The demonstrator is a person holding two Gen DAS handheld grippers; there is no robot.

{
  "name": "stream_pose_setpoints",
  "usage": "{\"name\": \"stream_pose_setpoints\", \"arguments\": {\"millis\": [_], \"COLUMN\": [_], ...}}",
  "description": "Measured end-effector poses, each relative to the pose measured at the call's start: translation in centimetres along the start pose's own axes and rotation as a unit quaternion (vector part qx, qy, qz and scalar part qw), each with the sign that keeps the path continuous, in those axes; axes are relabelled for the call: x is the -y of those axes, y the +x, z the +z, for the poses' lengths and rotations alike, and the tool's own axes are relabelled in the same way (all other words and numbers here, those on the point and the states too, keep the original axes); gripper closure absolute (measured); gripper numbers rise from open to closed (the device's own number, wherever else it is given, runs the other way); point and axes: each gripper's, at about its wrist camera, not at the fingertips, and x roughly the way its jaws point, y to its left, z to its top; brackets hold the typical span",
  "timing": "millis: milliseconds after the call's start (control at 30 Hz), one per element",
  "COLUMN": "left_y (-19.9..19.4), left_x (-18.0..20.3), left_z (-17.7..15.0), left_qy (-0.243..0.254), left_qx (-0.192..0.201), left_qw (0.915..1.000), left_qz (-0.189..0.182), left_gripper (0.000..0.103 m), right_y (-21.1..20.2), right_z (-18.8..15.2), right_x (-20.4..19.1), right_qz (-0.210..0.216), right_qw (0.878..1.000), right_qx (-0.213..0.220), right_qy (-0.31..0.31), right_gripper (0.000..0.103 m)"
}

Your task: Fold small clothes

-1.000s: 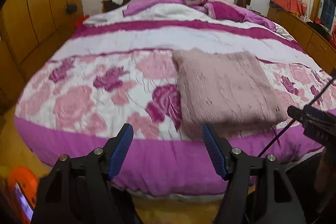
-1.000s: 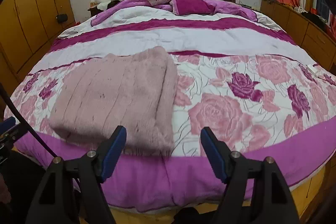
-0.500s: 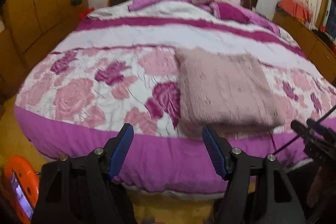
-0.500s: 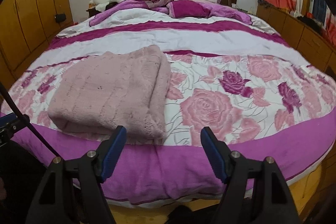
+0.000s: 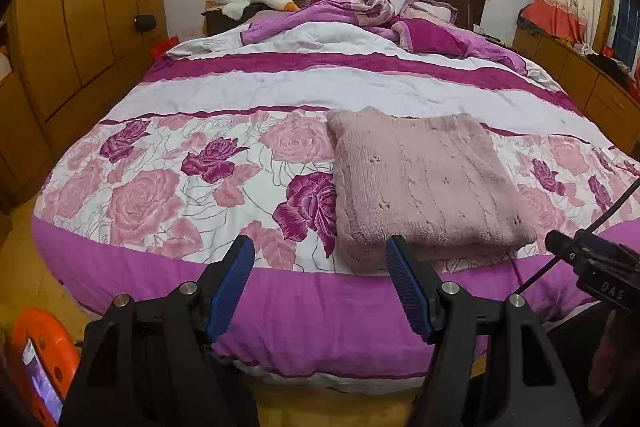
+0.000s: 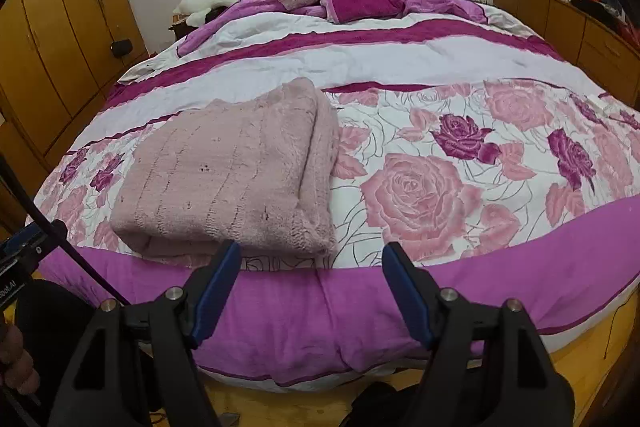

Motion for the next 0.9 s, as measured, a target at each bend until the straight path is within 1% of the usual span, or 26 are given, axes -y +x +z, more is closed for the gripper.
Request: {"name": "stream_pose_setpoints", "arguments": {"millis": [100, 200, 367, 567, 800, 900], "left_y": [0.3, 0.4, 0.7, 0.8, 1.1, 1.4], "left_x": [0.0, -0.2, -0.2, 0.2, 1.0, 1.3], "left_z": [-0.2, -0.4, -0.5, -0.6, -0.7, -0.9], "left_qy": [-0.001, -0.006, -0.002, 0.010, 0.023, 0.032], "left_qx": [-0.009, -0.010, -0.012, -0.013, -0.016, -0.015], "left_qw": [0.9999, 0.9999, 0.9999, 0.9999, 0.9996, 0.9994], "left_qz": [-0.006, -0.009, -0.001, -0.005, -0.008, 0.002], "left_gripper": [0.057, 0.057, 0.057, 0.057, 0.057, 0.057], "right_y": [0.0, 0.2, 0.5, 1.7, 2.0, 1.8], "right_z": [-0.1, -0.1, -0.2, -0.6, -1.0, -0.9], "right_x": [-0.3, -0.5, -0.9, -0.6, -0.5, -0.8], "right_qz": [-0.004, 0.004, 0.003, 0.009, 0.010, 0.012], "right_qw": [1.000, 1.000, 1.000, 1.000, 0.999, 0.999], "right_qx": [-0.002, -0.009, -0.010, -0.028, -0.032, -0.032], "right_qy": [-0.006, -0.003, -0.010, -0.007, -0.011, -0.016], "right_gripper": [0.027, 0.027, 0.027, 0.027, 0.027, 0.027]}}
